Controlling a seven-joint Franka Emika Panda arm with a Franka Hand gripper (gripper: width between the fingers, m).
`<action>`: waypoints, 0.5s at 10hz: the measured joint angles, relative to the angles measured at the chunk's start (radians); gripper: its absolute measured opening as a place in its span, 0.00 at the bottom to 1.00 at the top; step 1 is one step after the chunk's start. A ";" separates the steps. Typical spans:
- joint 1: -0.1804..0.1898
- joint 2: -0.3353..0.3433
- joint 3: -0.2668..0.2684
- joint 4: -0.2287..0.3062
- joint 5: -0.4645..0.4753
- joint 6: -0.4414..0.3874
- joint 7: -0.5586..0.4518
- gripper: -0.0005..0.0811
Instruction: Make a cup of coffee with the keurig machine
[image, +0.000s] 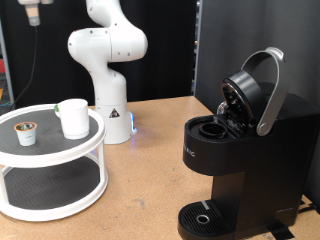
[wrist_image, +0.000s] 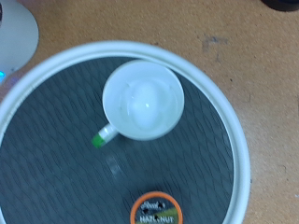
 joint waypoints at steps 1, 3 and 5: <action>0.000 0.005 -0.011 0.005 0.000 0.006 -0.011 0.99; 0.007 0.006 -0.016 0.003 0.002 -0.007 -0.051 0.99; 0.013 0.015 -0.037 0.002 0.002 0.020 -0.101 0.99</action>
